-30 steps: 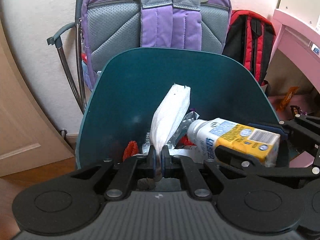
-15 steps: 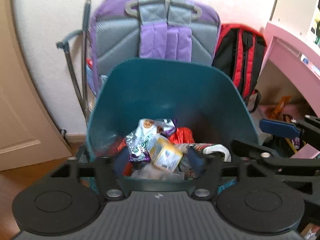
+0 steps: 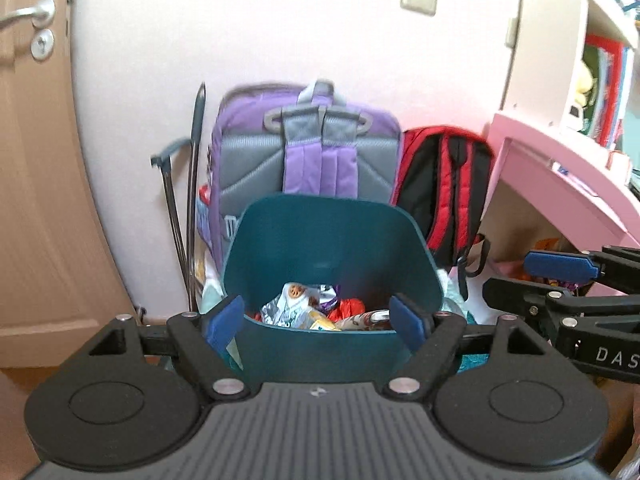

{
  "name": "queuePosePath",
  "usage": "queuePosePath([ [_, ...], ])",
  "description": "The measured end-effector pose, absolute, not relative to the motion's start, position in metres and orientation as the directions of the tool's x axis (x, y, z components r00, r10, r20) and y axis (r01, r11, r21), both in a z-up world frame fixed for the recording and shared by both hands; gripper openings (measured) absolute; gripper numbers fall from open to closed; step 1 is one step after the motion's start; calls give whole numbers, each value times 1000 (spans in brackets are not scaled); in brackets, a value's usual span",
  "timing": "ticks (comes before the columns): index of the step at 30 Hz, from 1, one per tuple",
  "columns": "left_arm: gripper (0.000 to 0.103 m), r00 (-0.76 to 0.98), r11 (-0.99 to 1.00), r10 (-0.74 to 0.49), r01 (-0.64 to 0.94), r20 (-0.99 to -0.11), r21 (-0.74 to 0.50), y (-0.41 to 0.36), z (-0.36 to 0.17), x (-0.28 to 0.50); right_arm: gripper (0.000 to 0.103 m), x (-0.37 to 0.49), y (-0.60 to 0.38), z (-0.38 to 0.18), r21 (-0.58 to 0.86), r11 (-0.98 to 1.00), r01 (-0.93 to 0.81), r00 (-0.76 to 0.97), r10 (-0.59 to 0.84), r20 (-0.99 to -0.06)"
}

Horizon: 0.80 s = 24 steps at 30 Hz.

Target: Collect trash

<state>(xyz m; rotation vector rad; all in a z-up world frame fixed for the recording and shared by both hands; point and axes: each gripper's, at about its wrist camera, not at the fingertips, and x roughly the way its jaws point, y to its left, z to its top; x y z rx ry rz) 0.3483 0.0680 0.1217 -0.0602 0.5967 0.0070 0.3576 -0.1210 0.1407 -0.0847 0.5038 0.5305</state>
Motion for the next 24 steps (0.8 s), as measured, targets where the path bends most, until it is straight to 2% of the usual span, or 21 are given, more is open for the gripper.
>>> queuePosePath([
  [5,89,863,999,-10,-16,-505,-47,61,135,312,55,329,-125,149,57,844,-534,742,499,-448],
  [9,90,869,999,-13,-9,-495,-43,55,135,289,55,308,-127,151,54,828,-557,736,523,-430],
  [14,99,877,998,-21,-10,-481,-61,50,131,263,55,282,-134,150,69,814,-577,727,550,-411],
  [24,102,883,997,-17,-17,-469,-70,40,128,230,56,251,-149,150,99,798,-595,720,584,-376],
])
